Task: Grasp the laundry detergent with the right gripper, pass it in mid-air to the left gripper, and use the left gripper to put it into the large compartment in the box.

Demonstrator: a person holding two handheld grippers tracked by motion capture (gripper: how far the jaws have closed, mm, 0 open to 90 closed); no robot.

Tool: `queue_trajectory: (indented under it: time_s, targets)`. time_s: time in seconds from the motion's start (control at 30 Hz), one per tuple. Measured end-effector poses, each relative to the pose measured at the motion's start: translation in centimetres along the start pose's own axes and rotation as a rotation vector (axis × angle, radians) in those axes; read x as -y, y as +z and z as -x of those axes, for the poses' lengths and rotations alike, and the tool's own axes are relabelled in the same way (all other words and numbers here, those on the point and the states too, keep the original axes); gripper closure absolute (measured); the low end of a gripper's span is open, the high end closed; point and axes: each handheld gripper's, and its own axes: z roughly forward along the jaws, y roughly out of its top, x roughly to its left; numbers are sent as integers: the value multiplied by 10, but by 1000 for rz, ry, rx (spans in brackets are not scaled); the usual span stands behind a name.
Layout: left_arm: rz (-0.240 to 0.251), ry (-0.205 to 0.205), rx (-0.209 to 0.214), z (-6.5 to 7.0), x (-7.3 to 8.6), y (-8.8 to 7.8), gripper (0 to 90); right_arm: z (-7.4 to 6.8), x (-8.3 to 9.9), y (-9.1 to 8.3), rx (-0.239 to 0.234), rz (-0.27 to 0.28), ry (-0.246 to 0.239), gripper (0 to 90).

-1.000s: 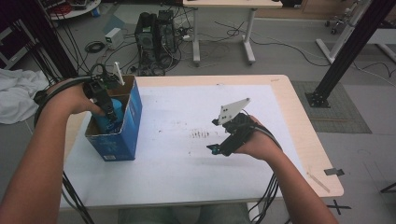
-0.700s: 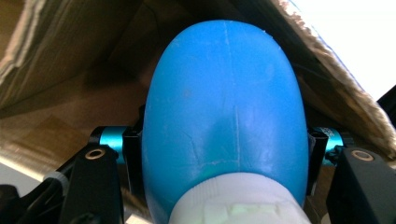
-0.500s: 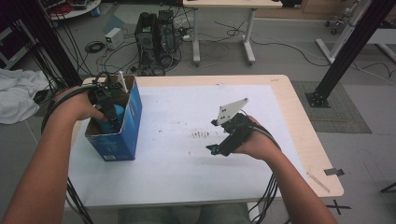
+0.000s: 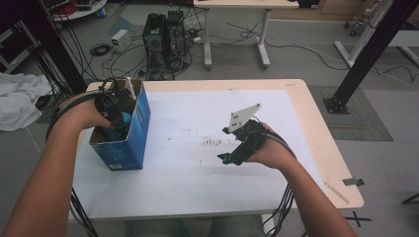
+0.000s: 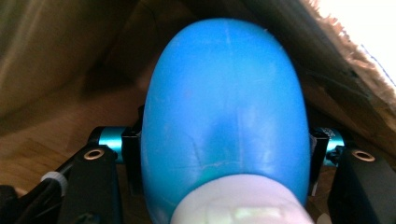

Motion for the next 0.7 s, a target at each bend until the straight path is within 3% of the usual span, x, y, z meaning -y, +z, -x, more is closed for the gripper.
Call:
queue_trajectory:
  time_s: [0.2, 0.27, 0.3, 0.4, 0.53, 0.57, 0.63, 0.7]
  targets:
    - [-2, 0, -1, 2, -2, -1, 327, 0, 0, -1, 0, -2, 3, 131]
    - [9, -23, -12, 3, -1, -1, 308, 0, 1, -1, -1, 4, -1, 131]
    - [-6, -11, 5, 2, -1, -2, 300, 0, 1, -2, -1, 4, 4, 131]
    - [-4, 3, 1, 3, -1, -5, 300, 0, 1, -2, -1, 1, 6, 131]
    - [3, -4, 0, 4, 1, -8, 300, 0, 0, -1, -3, 5, -3, 131]
    - [23, -23, -2, 5, 2, -8, 300, 0, 0, -1, -2, 5, -1, 131]
    - [7, 0, -2, 4, 3, -13, 300, -1, 0, -1, 2, 6, 8, 131]
    - [11, -2, -11, 4, 4, -15, 293, -1, 0, -1, 0, 3, 4, 131]
